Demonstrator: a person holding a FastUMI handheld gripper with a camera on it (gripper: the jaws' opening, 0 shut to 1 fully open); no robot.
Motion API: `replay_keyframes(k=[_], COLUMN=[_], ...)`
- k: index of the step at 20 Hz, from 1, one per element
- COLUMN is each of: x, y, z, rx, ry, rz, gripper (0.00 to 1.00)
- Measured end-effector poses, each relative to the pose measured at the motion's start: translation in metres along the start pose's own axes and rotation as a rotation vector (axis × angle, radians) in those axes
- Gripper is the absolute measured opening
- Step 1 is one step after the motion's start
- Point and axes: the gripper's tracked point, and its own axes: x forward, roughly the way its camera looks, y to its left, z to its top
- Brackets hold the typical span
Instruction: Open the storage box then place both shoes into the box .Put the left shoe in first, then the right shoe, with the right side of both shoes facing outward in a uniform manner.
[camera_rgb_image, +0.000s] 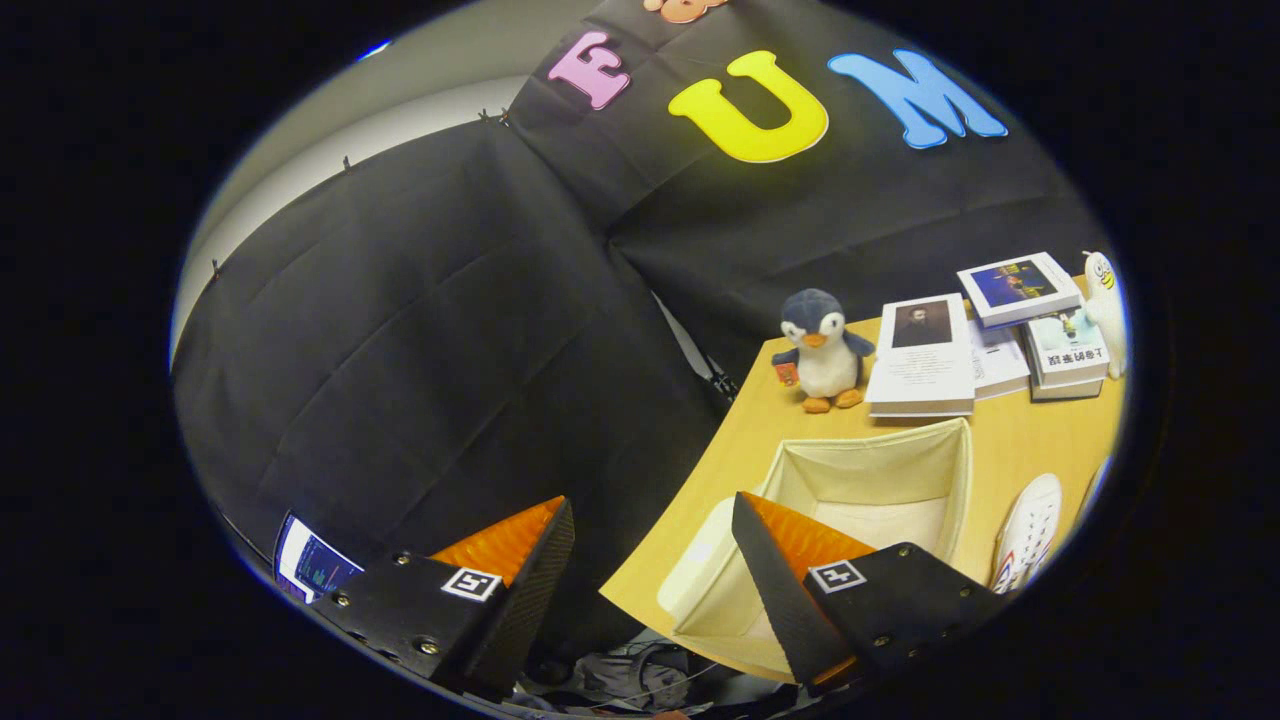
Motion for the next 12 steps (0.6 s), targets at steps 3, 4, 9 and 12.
replay_keyframes(k=[3, 4, 9, 12], x=[-0.02, -0.027, -0.058, -0.074], y=[-0.036, -0.047, -0.102, -0.141], z=[0.009, 0.011, 0.016, 0.011], rx=[-0.042, -0.051, -0.052, -0.069], ry=[-0.026, -0.031, -0.054, -0.048], rz=[-0.082, -0.108, -0.205, -0.285], gripper=[0.96, 0.96, 0.96, 0.96])
